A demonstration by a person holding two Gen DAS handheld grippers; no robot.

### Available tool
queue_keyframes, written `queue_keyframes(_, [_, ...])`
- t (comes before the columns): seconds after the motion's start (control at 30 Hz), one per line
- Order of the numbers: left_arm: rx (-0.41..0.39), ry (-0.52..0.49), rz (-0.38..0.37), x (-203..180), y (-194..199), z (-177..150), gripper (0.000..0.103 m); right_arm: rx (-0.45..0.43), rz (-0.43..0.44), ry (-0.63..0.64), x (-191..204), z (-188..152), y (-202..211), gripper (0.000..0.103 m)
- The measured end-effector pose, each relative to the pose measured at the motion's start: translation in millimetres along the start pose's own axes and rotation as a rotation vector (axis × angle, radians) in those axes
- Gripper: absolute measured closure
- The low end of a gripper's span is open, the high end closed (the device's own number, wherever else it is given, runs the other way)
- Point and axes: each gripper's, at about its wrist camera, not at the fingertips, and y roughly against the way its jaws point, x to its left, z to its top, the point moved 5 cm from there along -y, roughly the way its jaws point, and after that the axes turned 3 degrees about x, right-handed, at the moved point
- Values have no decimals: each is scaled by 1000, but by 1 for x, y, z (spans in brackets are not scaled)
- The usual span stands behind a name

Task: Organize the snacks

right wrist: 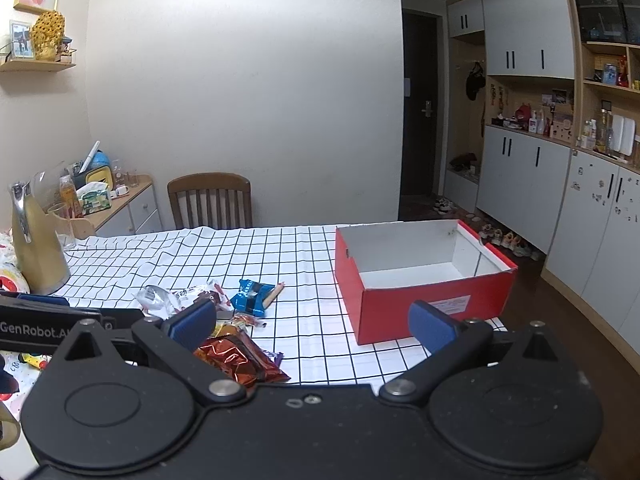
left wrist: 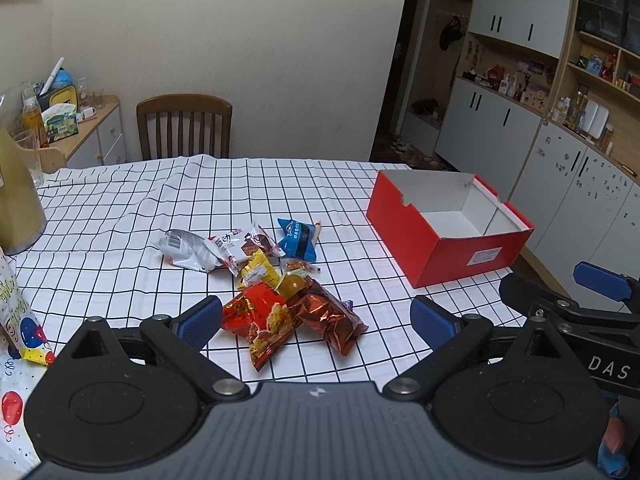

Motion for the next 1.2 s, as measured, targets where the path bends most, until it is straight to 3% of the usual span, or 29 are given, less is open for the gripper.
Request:
queue_keyframes(0.33, [78,45,60,24,-40,-2,2,46,58,32,1,5,-35,0])
queue_keyframes(0.57, [155,-63,89,44,-86,-17,2,145,133,147,7,-13,-82,1])
queue_keyframes(0.67, [209,-46,95,53,-105,-21,2,188,178,219,14,-22,-102,3])
queue_keyframes(1.0, [365,333,93,89,-156,-19,2,311,285,390,42,-43,-160,21])
queue_keyframes(1.2, [406,541,101,98,-178,-14,2,339,320,444,57,-50,-178,25])
